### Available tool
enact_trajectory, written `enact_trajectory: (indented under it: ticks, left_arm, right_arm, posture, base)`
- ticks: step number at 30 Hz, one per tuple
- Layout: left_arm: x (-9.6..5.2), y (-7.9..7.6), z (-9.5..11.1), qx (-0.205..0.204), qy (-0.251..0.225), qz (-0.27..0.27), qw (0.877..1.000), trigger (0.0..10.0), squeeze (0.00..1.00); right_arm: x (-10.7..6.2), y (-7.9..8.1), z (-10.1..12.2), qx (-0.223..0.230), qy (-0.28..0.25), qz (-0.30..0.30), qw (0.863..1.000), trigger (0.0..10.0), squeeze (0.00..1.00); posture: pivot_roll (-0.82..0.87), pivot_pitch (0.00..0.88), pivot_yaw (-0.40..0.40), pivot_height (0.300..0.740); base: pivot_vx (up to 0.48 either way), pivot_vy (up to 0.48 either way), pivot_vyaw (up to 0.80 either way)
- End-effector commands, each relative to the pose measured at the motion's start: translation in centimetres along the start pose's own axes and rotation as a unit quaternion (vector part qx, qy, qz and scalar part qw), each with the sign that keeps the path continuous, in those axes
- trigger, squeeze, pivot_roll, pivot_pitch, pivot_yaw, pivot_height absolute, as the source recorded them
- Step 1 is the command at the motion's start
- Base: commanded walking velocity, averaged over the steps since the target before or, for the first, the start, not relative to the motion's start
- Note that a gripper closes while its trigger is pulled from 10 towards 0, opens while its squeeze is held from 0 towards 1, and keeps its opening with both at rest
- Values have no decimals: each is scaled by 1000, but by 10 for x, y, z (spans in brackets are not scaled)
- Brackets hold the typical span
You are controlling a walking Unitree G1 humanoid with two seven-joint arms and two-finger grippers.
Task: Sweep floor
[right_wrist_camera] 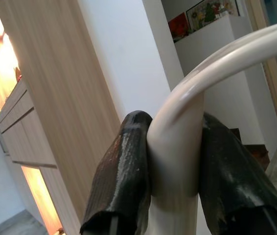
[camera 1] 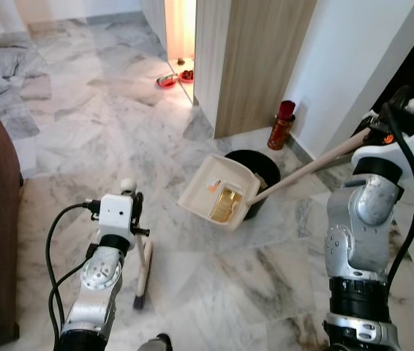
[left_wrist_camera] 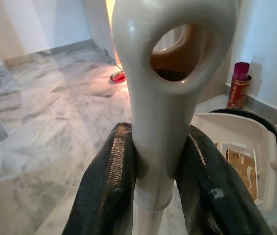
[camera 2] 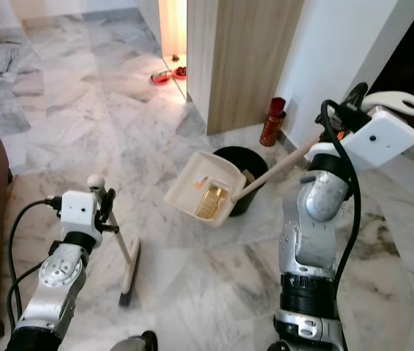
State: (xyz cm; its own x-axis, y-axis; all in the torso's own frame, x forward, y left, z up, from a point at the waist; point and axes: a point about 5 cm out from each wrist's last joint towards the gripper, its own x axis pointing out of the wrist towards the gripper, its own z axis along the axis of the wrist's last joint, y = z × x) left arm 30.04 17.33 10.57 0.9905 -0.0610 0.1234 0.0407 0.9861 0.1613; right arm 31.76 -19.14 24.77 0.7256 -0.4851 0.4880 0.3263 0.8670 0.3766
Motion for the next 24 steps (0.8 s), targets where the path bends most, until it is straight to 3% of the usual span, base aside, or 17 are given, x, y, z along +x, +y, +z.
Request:
enact_trajectory:
  ticks: [1,3,24]
  left_arm:
    - [4,-3,10,0,-27,-6,1000,10000,0]
    - [4,-3,10,0,-28,-5,1000,10000,0]
    - [5,-2,11,-1,-33,-3,999,10000,0]
  right_arm:
    - [7,0,24,22,-56,-5,998,10000,0]
    - [7,1,25,27,-59,0,998,10000,0]
    - [6,10,26,46,-59,26,997,10000,0]
  posture:
    - [177,90,-49,740]
    - [177,90,-49,740]
    - [179,96,-58,740]
  base:
    - [326,0,-800]
    - [326,0,-672]
    - [325,0,0]
